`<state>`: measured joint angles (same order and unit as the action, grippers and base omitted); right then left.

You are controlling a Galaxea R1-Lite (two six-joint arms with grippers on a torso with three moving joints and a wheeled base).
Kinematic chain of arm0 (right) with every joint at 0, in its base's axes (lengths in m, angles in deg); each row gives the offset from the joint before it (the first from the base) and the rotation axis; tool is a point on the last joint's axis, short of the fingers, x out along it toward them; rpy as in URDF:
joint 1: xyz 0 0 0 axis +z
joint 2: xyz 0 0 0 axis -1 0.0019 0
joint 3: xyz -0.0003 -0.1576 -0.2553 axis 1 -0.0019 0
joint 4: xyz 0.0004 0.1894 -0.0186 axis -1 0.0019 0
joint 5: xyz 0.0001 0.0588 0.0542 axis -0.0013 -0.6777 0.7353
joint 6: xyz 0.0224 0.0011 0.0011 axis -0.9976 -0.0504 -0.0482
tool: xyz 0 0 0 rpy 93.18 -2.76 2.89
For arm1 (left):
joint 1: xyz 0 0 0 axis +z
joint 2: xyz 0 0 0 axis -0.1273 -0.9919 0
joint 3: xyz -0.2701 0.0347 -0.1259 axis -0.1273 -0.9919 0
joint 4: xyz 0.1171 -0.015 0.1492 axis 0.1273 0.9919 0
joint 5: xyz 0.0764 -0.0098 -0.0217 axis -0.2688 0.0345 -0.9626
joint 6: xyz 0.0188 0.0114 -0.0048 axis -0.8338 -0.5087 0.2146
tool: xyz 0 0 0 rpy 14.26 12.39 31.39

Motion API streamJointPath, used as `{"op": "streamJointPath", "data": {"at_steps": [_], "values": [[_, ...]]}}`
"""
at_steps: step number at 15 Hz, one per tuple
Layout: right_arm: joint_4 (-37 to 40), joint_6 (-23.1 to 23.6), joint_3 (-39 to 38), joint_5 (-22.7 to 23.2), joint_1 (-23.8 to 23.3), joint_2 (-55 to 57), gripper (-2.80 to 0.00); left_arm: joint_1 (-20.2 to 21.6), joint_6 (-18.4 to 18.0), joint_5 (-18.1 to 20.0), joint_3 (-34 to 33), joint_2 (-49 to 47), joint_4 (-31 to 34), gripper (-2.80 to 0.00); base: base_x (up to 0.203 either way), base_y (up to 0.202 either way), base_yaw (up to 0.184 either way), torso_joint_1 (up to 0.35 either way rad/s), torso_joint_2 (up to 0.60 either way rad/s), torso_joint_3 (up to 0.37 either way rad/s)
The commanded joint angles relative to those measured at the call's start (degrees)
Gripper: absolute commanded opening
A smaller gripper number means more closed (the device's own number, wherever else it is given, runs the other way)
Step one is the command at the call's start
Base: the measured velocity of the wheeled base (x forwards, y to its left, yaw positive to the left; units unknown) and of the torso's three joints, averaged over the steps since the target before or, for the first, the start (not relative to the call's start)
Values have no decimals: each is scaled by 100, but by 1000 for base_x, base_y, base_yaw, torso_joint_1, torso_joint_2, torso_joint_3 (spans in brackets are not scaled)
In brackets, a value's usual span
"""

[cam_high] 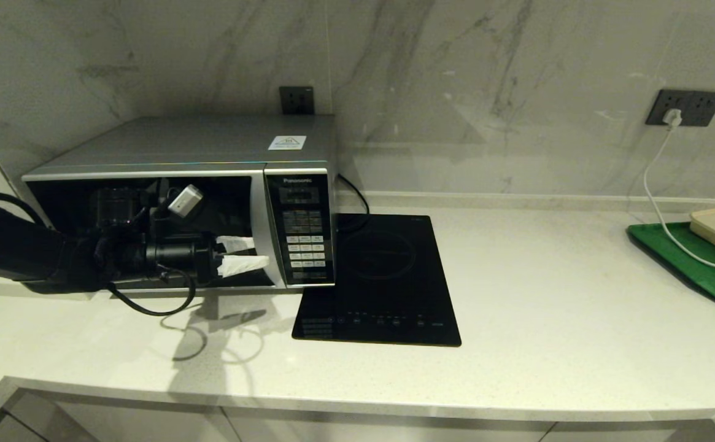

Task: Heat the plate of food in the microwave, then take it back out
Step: Open the microwave oven

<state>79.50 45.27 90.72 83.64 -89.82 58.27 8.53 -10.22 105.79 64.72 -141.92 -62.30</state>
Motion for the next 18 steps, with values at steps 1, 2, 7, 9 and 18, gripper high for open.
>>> {"op": "streamJointPath", "data": {"at_steps": [1,2,7,9,18], "values": [[6,-5,-1,-1,1,4,-280,-59,56,48,-8,57,-7,0,0,0,0,0,0,0],[6,-5,-1,-1,1,4,-280,-104,58,48,-8,51,-1,0,0,0,0,0,0,0],[6,-5,-1,-1,1,4,-280,-160,72,66,-14,22,2,0,0,0,0,0,0,0],[6,-5,-1,-1,1,4,-280,-175,72,64,-8,6,2,0,0,0,0,0,0,0],[6,-5,-1,-1,1,4,-280,219,139,285,-807,563,123,0,0,0,0,0,0,0]]}}
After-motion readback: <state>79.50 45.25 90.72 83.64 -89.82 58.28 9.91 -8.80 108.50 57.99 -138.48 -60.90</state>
